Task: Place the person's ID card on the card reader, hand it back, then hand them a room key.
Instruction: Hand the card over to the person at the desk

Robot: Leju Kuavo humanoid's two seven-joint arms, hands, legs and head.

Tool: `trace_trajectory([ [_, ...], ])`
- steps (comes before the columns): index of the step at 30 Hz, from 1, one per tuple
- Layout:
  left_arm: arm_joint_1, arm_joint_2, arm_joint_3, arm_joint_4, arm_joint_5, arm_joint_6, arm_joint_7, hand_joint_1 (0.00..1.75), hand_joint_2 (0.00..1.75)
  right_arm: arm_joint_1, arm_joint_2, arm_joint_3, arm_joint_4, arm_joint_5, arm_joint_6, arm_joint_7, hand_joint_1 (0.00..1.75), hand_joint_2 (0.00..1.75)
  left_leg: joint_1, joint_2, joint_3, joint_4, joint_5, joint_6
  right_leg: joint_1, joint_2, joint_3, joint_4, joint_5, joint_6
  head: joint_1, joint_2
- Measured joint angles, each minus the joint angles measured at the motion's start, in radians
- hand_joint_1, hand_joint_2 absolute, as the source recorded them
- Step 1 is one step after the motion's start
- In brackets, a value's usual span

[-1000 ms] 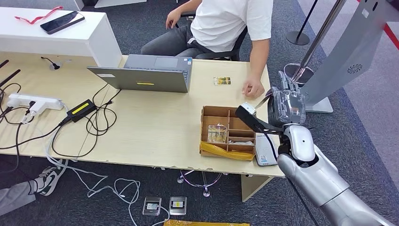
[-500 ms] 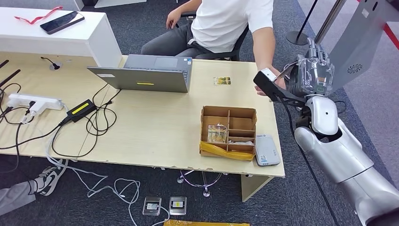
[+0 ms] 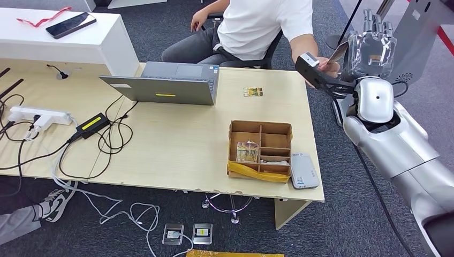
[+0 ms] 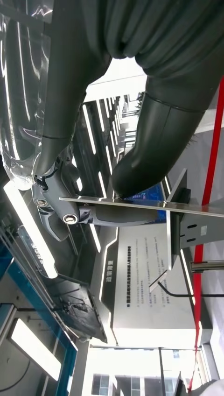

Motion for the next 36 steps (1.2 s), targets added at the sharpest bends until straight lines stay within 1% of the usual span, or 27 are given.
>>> trace_trajectory([
  [1,0.000,0.000,0.000,0.000,0.000,0.000,0.001,0.00,0.00,-0.003,0.004,0.006,0.011,0.000,-0.002,-0.002,0.07,1.75,0.000,0.000,0.000,0.000,0.000,0.000,0.000,0.000,0.000,0.000,0.000,0.000,0.000,0.000],
  [2,0.000,0.000,-0.001,0.000,0.000,0.000,0.002,0.00,0.00,-0.004,0.009,0.012,0.021,0.000,-0.003,-0.004,0.00,1.75,0.000,0.000,0.000,0.000,0.000,0.000,0.000,0.000,0.000,0.000,0.000,0.000,0.000,0.000],
  [7,0.000,0.000,-0.013,0.000,0.000,0.000,0.007,0.00,0.00,-0.011,0.024,0.040,0.068,-0.006,-0.018,-0.005,0.00,1.75,0.000,-0.001,0.000,0.000,0.000,0.000,0.000,0.000,0.000,0.000,0.000,0.000,0.000,0.000],
  [13,0.001,0.000,-0.021,0.000,0.000,0.000,0.008,0.00,0.00,-0.011,0.021,0.062,0.101,-0.036,-0.055,-0.004,0.00,1.75,0.000,0.000,0.000,0.000,0.000,0.000,0.000,0.000,0.000,0.000,0.000,0.000,0.000,0.000],
  [16,0.001,0.000,-0.022,0.000,0.000,0.001,0.008,0.00,0.00,-0.010,0.011,0.063,0.103,-0.065,-0.110,0.002,0.00,1.75,0.000,-0.001,0.000,0.000,0.000,0.000,0.000,0.000,-0.001,0.000,0.000,0.000,0.000,0.000],
  [19,0.003,-0.001,-0.021,0.000,0.000,0.002,0.013,0.00,0.00,-0.002,-0.018,0.058,0.087,-0.071,-0.229,0.018,0.00,1.75,0.000,0.000,0.001,0.001,0.000,0.000,0.000,0.000,-0.001,0.000,0.000,0.000,0.000,0.000],
  [21,0.004,-0.001,-0.021,0.000,0.000,0.003,0.019,0.00,0.00,0.012,-0.054,0.042,0.053,-0.040,-0.326,0.035,0.00,1.75,0.000,0.000,0.001,0.001,0.000,0.000,0.000,0.000,-0.001,-0.001,0.000,0.000,0.000,0.000],
  [23,0.006,-0.001,-0.020,0.000,0.000,0.003,0.023,0.00,0.00,0.029,-0.098,0.019,0.006,0.019,-0.395,0.053,0.00,1.75,0.000,0.000,0.001,0.001,0.000,0.000,0.000,0.000,-0.001,-0.001,0.000,0.000,0.000,0.000],
  [26,0.009,-0.003,-0.015,-0.001,0.005,0.003,0.024,0.00,0.00,0.074,-0.183,-0.032,-0.077,0.137,-0.444,0.071,0.00,1.75,0.000,0.000,0.002,0.001,0.000,0.000,0.000,0.000,0.000,-0.003,0.000,0.000,0.000,0.000],
  [28,0.012,-0.005,-0.011,-0.002,0.014,0.003,0.025,0.00,0.00,0.132,-0.256,-0.088,-0.147,0.222,-0.455,0.092,0.00,1.75,0.000,-0.001,0.003,0.001,0.000,0.001,0.000,-0.001,0.001,-0.004,0.000,0.000,0.000,0.000],
  [30,0.015,-0.008,-0.003,-0.003,0.023,0.003,0.033,0.00,0.00,0.216,-0.334,-0.161,-0.220,0.283,-0.463,0.121,0.00,1.75,0.000,-0.002,0.003,0.001,-0.001,0.001,0.001,-0.001,0.003,-0.005,0.000,0.000,0.000,0.000],
  [32,0.017,-0.009,0.007,-0.007,0.033,0.003,0.045,0.00,0.00,0.340,-0.413,-0.269,-0.301,0.308,-0.466,0.125,0.00,1.75,0.001,-0.003,0.004,0.001,-0.002,0.002,0.002,-0.003,0.005,-0.006,0.000,0.000,0.000,0.000],
  [34,0.020,-0.010,0.017,-0.012,0.044,0.003,0.054,0.00,0.00,0.480,-0.476,-0.406,-0.382,0.306,-0.467,0.085,0.00,1.75,0.001,-0.003,0.003,0.001,-0.003,0.003,0.002,-0.003,0.006,-0.007,0.000,0.001,0.000,0.000],
  [36,0.021,-0.012,0.028,-0.019,0.055,0.004,0.056,0.00,0.00,0.606,-0.510,-0.555,-0.447,0.293,-0.468,0.017,0.00,1.75,0.001,-0.003,0.002,0.001,-0.004,0.003,0.002,-0.002,0.005,-0.007,0.000,0.001,-0.001,0.000],
])
